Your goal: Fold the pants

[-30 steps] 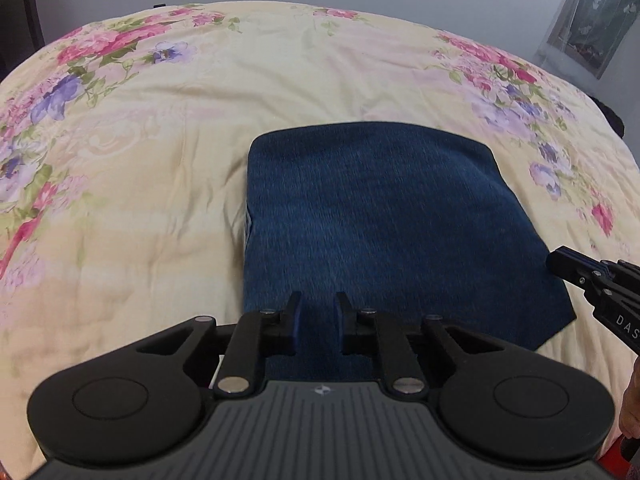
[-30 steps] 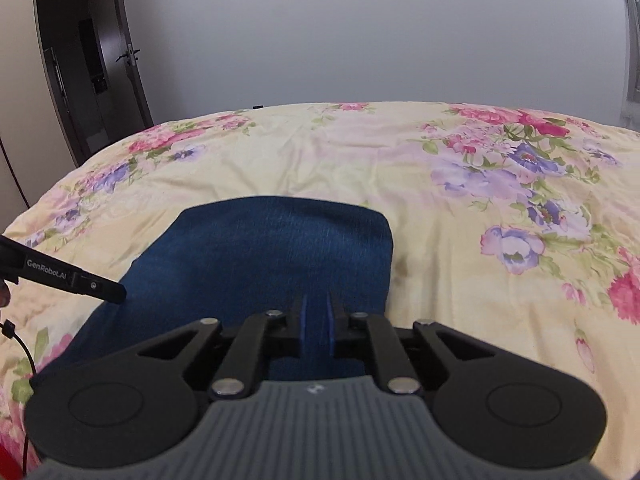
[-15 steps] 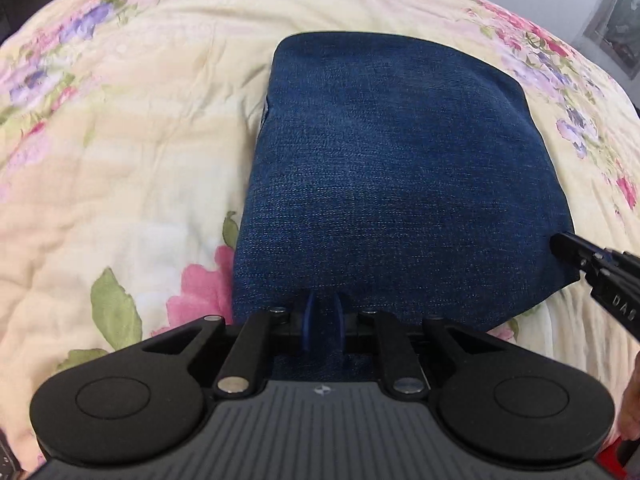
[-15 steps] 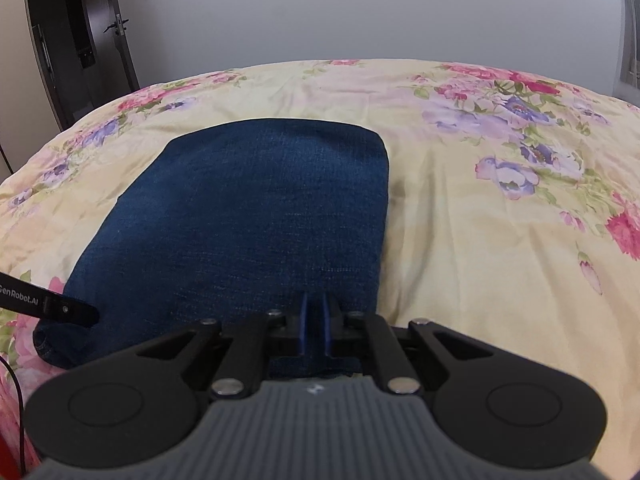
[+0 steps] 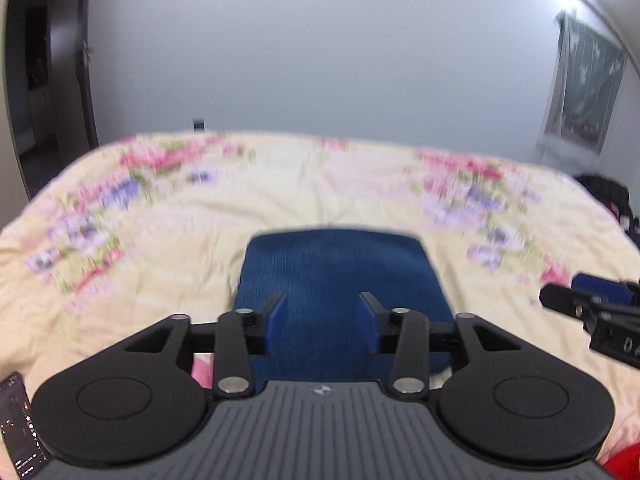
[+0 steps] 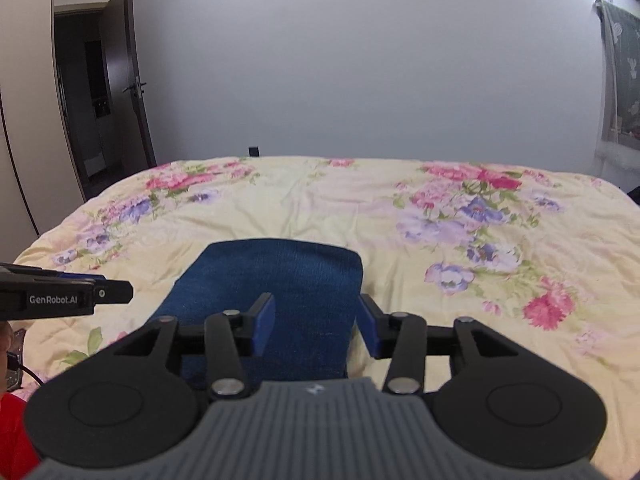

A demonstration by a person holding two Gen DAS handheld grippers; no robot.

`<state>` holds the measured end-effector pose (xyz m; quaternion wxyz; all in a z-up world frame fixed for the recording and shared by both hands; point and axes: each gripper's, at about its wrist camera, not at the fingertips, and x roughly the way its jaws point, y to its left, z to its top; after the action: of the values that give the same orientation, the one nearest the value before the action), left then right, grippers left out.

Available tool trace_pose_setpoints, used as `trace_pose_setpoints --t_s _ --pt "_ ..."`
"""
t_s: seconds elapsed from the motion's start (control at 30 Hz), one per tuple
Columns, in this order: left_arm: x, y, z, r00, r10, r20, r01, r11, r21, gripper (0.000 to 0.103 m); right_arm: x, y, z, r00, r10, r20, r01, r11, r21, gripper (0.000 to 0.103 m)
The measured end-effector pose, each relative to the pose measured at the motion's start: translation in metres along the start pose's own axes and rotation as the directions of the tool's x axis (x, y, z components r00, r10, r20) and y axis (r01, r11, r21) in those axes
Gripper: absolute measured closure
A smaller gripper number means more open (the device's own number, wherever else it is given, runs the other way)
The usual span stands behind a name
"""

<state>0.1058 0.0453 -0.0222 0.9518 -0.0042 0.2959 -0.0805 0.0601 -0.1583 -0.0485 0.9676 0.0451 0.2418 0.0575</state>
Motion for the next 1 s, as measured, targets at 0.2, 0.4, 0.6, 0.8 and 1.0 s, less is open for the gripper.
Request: trace_pose_setpoints --t_s 0.2,0.4,0.6,0.8,1.0 --pt "-0.056 -0.023 0.011 0.999 -0.006 0.054 0.005 1.0 0.006 0.018 -0.076 0.0 -0.001 0.995 -0.031 0.097 0.03 1.0 0.005 0.032" --pt "-0.078 -0.034 -0.003 0.993 0.081 0.081 -0.085 0.995 0.05 0.013 -0.123 0.01 -0.017 0.983 -0.086 0.16 0.086 0.996 0.005 0.022" --pt "-0.084 -0.035 -0.023 0.993 0.095 0.074 -0.101 0.992 0.07 0.013 -0.138 0.012 -0.046 0.977 -0.149 0.155 0.146 0.989 0.033 0.021" --pt "-0.073 -0.037 -0.044 0.994 0.1 0.036 -0.103 0.991 0.085 0.013 -0.122 0.007 -0.071 0.985 -0.16 0.06 0.156 0.985 0.075 0.021" --pt "-0.053 -0.037 -0.063 0.995 0.094 -0.02 -0.092 0.992 0.088 0.013 -0.102 0.008 -0.086 0.987 -0.162 0.003 0.161 0.985 0.061 0.021"
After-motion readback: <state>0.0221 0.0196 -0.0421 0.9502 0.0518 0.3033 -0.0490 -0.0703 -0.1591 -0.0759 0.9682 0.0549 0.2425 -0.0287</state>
